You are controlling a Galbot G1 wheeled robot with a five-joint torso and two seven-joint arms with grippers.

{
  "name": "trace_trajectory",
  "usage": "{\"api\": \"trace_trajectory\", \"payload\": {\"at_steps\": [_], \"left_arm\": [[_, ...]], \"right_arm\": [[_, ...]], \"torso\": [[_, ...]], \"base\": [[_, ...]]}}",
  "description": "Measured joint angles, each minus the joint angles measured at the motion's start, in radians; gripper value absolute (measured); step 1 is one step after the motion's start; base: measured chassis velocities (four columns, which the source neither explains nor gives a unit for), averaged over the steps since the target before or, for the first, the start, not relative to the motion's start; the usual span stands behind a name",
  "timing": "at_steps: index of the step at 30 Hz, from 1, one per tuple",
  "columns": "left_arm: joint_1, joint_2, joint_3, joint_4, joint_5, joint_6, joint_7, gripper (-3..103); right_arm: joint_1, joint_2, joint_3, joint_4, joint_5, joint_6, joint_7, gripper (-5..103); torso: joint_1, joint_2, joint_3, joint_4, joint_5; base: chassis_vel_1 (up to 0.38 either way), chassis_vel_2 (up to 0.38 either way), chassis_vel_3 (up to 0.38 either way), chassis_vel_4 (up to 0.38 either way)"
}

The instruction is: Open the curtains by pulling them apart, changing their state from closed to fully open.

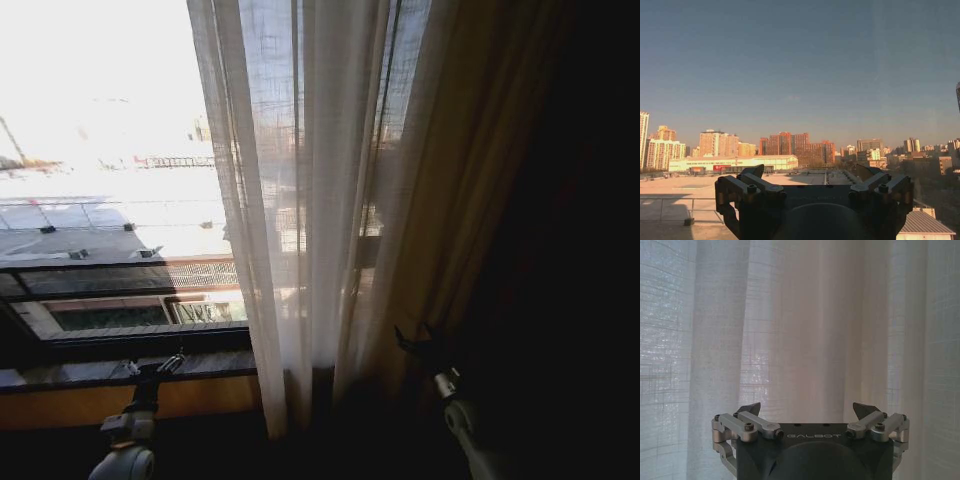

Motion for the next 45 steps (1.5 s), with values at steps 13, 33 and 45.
{"api": "trace_trajectory", "payload": {"at_steps": [13,33,45], "left_arm": [[0.0,0.0,0.0,0.0,0.0,0.0,0.0,100],[0.0,0.0,0.0,0.0,0.0,0.0,0.0,100],[0.0,0.0,-0.001,0.0,0.0,0.0,-0.001,100]], "right_arm": [[-0.009,-0.003,0.005,0.005,0.003,0.012,-0.023,100],[-0.015,-0.012,0.012,-0.009,0.024,0.039,-0.06,100],[0.005,-0.009,0.002,-0.033,0.021,0.06,-0.067,100]], "torso": [[0.0,0.0,0.0,0.0001,-0.0005],[0.0,0.0,0.0,0.0002,0.0001],[0.0,0.0,0.0,0.0004,-0.0005]], "base": [[0.252,0.264,-0.257,-0.252],[0.362,0.355,-0.357,-0.349],[0.185,0.192,-0.189,-0.185]]}}
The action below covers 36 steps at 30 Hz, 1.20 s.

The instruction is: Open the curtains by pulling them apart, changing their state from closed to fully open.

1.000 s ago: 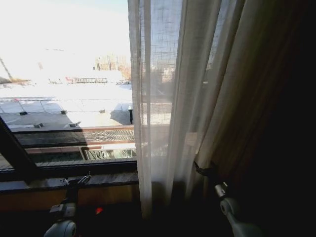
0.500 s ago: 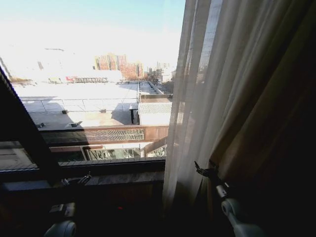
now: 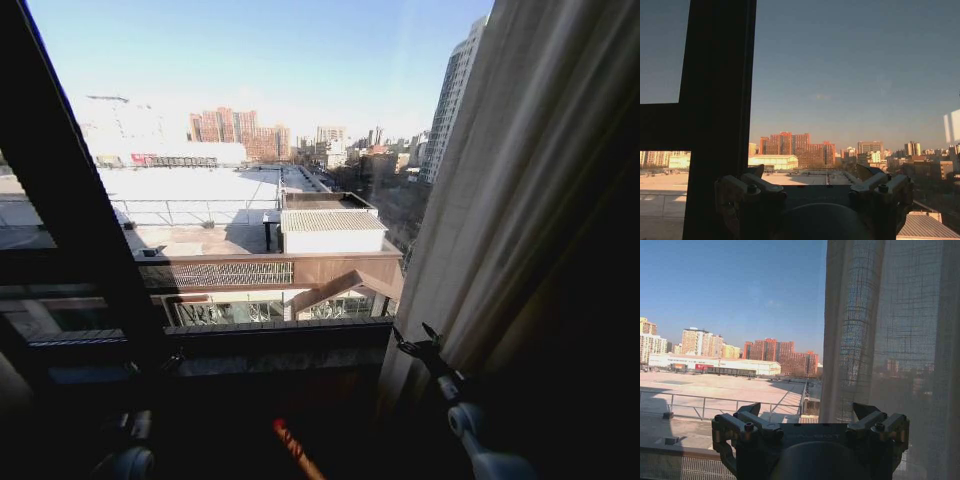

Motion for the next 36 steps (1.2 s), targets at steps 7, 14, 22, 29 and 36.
{"api": "trace_trajectory", "payload": {"at_steps": [7,14,22,29,36], "left_arm": [[0.0,0.0,0.001,0.0,0.0,0.0,0.001,100],[0.0,0.0,0.001,0.0,0.0,0.0,0.001,100],[0.0,0.0,0.0,0.0,0.0,0.0,0.001,100],[0.0,0.0,0.0,0.0,0.0,0.0,0.001,100],[0.0,0.0,0.0,0.0,0.0,0.0,0.001,100]], "right_arm": [[0.042,0.0,-0.028,-0.032,-0.038,0.004,0.003,100],[0.144,0.009,-0.083,-0.102,-0.069,-0.011,0.038,100],[0.245,0.037,-0.131,-0.216,-0.106,-0.008,0.099,100],[0.257,0.045,-0.135,-0.235,-0.103,0.003,0.107,82],[0.253,0.044,-0.131,-0.231,-0.102,0.004,0.101,60]], "torso": [[0.0,0.0,0.0,-0.0008,0.0006],[0.0,0.0,0.0,0.0,-0.0005],[0.0,0.0,0.0,-0.0003,0.001],[0.0,0.0,0.0,-0.0003,0.0001],[0.0,0.0,0.0,-0.0003,0.0006]], "base": [[-0.039,-0.044,0.03,0.03],[-0.009,-0.001,0.003,0.002],[0.0,0.0,0.0,0.0],[0.0,0.0,0.0,0.0],[0.0,0.0,0.0,0.0]]}}
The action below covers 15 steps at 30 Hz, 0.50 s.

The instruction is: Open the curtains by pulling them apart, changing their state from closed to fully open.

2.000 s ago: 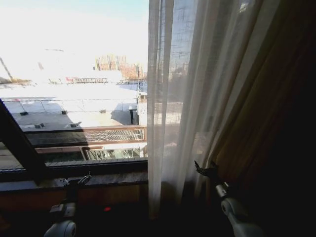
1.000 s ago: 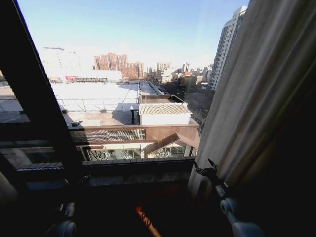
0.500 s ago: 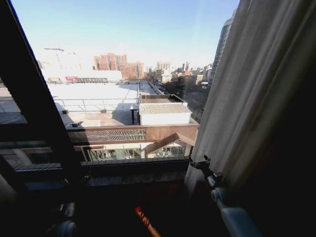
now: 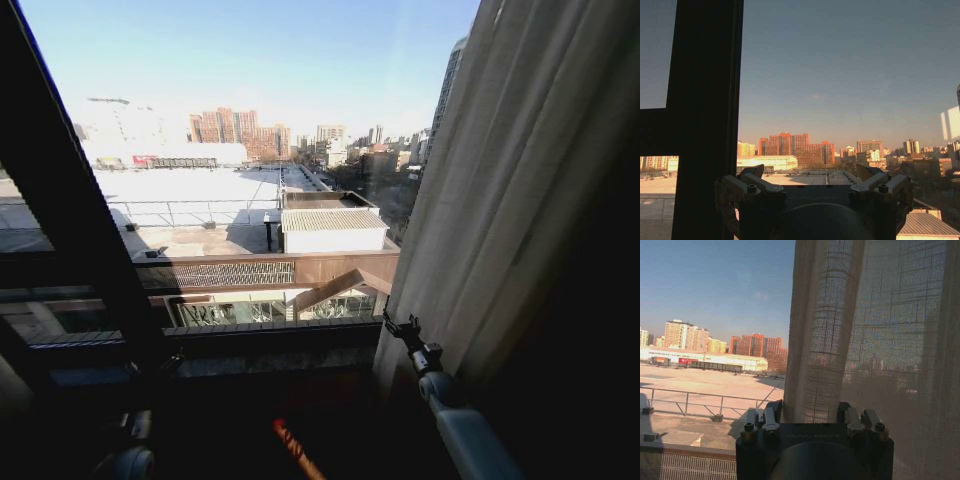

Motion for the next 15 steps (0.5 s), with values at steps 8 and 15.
{"api": "trace_trajectory", "payload": {"at_steps": [8,15], "left_arm": [[0.0,0.0,0.0,0.0,0.0,0.0,0.0,100],[0.0,0.0,0.0,0.0,0.0,0.0,0.0,100]], "right_arm": [[-0.014,0.001,0.023,-0.003,0.006,0.055,-0.089,27],[-0.02,0.005,0.036,-0.006,0.054,0.055,-0.139,2]], "torso": [[0.0,0.0,0.0,0.0,-0.0001],[0.0,0.0,0.0,0.0,-0.0001]], "base": [[0.0,0.0,0.0,0.0],[0.0,0.0,0.0,0.0]]}}
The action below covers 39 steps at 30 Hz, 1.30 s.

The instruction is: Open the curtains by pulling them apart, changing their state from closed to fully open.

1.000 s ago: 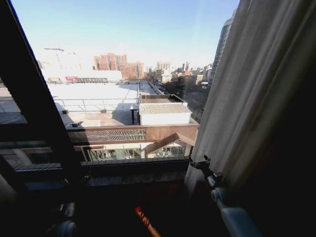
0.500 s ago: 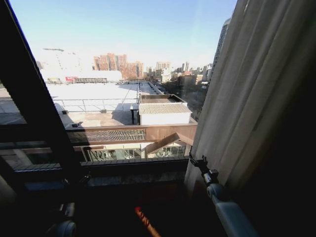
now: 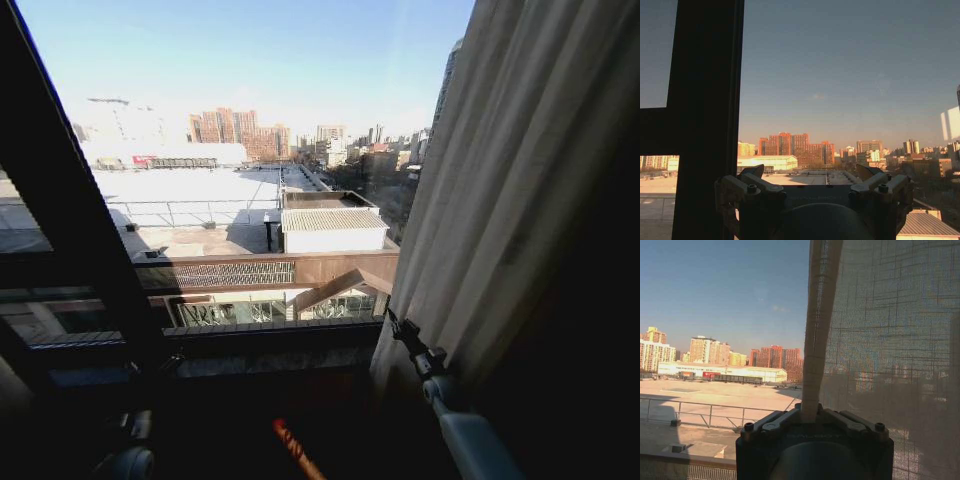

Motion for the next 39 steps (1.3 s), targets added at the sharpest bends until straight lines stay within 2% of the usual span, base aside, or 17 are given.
{"api": "trace_trajectory", "payload": {"at_steps": [18,39], "left_arm": [[0.0,0.0,0.0,0.0,0.0,0.0,0.0,100],[0.0,0.0,0.0,0.0,0.0,0.0,0.0,100]], "right_arm": [[0.006,-0.01,0.017,-0.019,0.041,-0.017,-0.007,0],[0.007,-0.019,0.033,-0.04,0.056,0.008,-0.02,0]], "torso": [[0.0,0.0,0.0,0.0002,-0.0001],[0.0,0.0,0.0,0.0,0.0003]], "base": [[-0.057,-0.065,0.069,0.061],[-0.319,-0.312,0.308,0.309]]}}
